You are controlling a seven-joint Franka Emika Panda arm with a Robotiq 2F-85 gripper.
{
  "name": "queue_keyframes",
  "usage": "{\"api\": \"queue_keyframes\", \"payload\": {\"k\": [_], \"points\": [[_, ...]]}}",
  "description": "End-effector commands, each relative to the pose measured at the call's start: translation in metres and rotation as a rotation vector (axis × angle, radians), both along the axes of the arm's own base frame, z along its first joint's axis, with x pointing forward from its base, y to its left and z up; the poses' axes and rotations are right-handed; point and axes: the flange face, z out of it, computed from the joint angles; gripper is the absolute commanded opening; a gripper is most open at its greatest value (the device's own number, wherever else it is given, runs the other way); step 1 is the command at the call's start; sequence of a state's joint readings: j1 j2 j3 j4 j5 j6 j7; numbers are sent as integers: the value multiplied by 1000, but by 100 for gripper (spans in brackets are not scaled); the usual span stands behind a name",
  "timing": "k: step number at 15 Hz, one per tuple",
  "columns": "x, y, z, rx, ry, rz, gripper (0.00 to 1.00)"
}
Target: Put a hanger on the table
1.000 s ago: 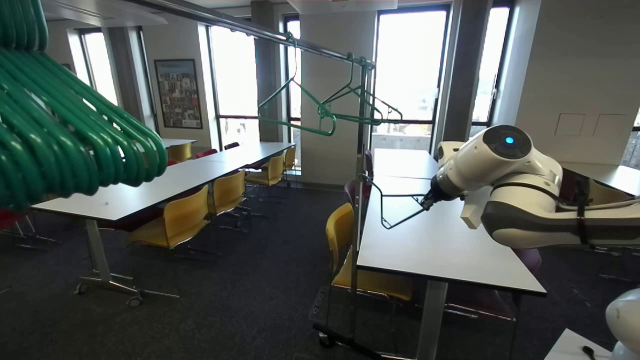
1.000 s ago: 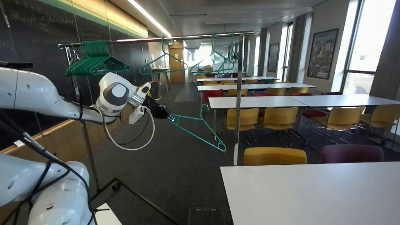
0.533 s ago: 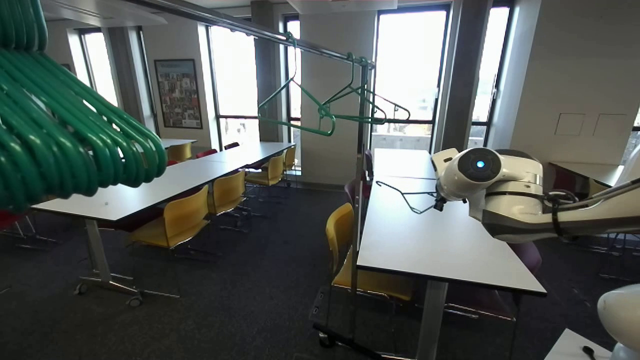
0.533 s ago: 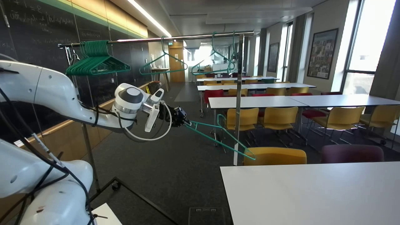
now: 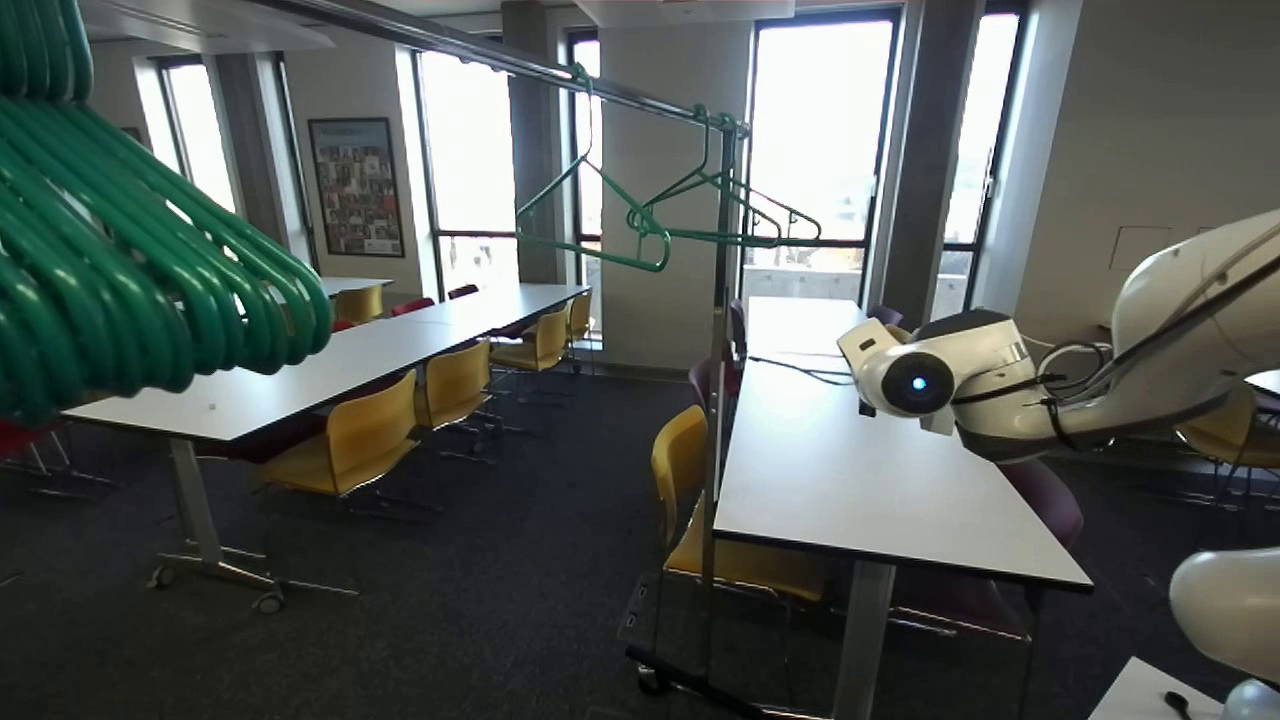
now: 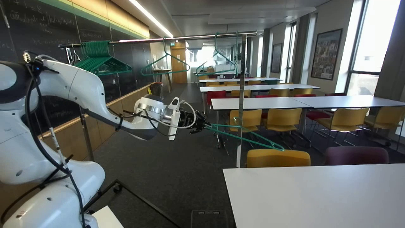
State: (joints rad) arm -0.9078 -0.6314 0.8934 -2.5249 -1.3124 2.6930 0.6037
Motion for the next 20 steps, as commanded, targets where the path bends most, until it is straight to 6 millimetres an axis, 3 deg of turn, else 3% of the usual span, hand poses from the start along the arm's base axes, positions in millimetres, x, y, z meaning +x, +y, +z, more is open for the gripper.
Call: {"api": "queue_keyframes", "payload": {"k": [1,6,9,11,15,17,20], "points": [[30,-9,-6,-5,-88,17,2],[30,-43,-50,-49,-13,-65,2],[26,-56,-59,0,-3,-102,2],[24,-52,-61,-6,5,-89,7],[24,-49,-62,-4,7,-83,7],[23,-43,-62,-22,-5,-82,2],[27,-30,-92,-70,48,-83,2]]}}
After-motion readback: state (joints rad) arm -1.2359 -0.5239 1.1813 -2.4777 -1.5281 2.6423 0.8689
